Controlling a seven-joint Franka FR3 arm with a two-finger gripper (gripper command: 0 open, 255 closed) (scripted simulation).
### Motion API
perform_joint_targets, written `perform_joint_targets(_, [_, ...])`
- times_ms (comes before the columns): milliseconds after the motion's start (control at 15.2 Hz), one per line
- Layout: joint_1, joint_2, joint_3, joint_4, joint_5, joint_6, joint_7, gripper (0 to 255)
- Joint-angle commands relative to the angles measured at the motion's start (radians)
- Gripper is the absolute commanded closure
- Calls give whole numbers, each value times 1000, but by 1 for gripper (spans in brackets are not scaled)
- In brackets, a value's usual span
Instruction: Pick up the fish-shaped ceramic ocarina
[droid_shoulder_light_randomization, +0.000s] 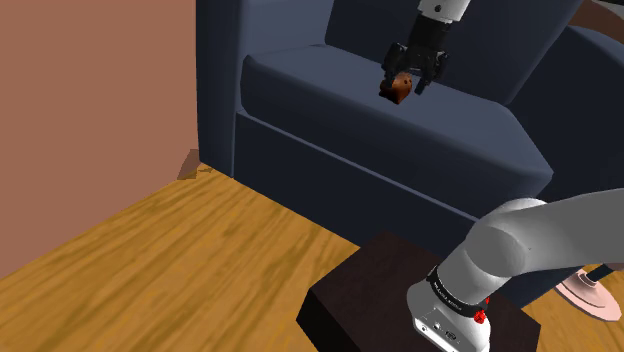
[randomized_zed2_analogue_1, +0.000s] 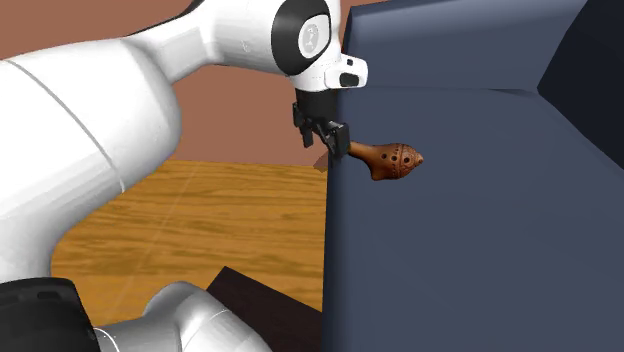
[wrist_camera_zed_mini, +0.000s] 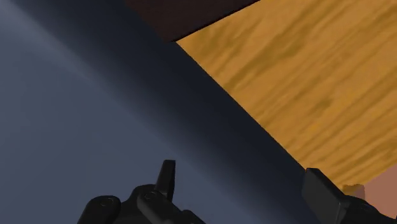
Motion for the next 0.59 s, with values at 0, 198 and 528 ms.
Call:
perform_joint_targets(0, [-51, 59, 15, 47, 2, 24, 137, 0])
perform_joint_targets(198, [-123, 141, 28, 116, -3, 52, 323, 0])
perform_joint_targets(528, [-219, 236, 31, 207, -19, 76, 587, 0])
